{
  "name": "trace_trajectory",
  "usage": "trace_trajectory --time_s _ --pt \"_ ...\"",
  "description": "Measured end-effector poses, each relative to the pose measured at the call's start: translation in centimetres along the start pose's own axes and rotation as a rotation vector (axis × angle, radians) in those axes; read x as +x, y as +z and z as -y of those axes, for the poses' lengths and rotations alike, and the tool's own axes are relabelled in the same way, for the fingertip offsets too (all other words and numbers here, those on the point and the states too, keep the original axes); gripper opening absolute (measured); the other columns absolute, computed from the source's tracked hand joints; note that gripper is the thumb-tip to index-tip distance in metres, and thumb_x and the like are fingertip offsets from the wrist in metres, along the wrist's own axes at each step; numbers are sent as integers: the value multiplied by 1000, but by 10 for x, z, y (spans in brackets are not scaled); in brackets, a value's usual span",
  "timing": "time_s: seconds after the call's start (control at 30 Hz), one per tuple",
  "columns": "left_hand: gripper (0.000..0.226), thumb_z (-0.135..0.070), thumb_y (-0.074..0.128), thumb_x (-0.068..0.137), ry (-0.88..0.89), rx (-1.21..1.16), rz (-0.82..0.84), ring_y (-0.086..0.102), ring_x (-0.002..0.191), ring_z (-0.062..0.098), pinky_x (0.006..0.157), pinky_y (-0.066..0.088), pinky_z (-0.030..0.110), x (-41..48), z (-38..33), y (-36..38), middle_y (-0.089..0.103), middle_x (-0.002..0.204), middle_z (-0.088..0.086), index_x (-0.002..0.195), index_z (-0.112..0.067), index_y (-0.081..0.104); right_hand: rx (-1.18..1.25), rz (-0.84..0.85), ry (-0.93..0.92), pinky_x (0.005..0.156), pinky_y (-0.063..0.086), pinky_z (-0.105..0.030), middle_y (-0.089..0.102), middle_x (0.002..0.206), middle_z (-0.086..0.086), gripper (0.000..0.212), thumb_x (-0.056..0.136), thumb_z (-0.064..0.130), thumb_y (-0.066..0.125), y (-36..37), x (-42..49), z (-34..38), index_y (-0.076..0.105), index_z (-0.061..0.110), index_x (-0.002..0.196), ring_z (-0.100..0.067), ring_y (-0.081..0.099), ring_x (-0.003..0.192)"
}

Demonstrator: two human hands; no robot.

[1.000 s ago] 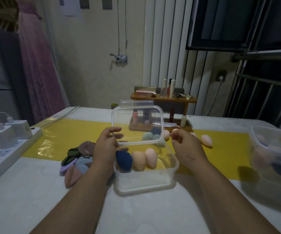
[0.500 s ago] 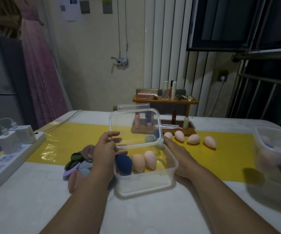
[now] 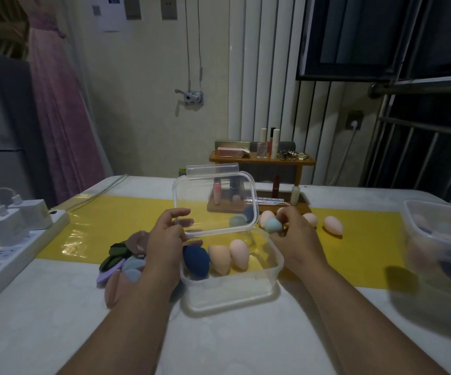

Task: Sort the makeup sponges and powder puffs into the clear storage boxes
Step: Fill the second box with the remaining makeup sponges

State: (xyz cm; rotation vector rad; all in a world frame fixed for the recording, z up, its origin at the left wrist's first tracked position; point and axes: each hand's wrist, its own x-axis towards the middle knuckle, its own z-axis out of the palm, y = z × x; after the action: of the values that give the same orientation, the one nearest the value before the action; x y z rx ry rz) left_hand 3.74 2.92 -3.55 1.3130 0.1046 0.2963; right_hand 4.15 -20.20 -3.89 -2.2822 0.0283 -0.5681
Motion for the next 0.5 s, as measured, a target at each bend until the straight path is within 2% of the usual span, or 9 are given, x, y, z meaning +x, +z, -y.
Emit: trace_trajectory --time_s 0.13,0.27,0.43,0.5 --pt "54 20 30 80 -6 0 2 56 111 37 69 58 42 0 0 2 57 107 13 97 -17 65 87 -60 -41 71 45 -33 58 105 -2 32 88 10 60 -11 -2 4 58 25 116 -25 57 91" --pt "53 19 31 80 0 3 6 56 110 37 68 58 42 -1 0 3 57 107 13 97 -17 65 179 -71 10 56 39 -25 64 96 2 20 91 16 59 -23 -4 8 57 27 108 -7 57 75" --pt "53 20 31 80 0 -10 8 56 111 39 65 57 40 -3 0 4 58 106 14 97 -17 65 188 -44 -98 65 44 -24 59 105 7 21 87 19 63 -28 -8 23 61 30 104 -6 57 82" --pt "53 19 31 80 -6 -12 5 56 111 40 66 57 40 -3 -1 4 58 107 14 97 -17 65 146 24 -129 64 43 -23 60 101 11 23 87 20 63 -29 -11 30 62 32 107 -5 55 80"
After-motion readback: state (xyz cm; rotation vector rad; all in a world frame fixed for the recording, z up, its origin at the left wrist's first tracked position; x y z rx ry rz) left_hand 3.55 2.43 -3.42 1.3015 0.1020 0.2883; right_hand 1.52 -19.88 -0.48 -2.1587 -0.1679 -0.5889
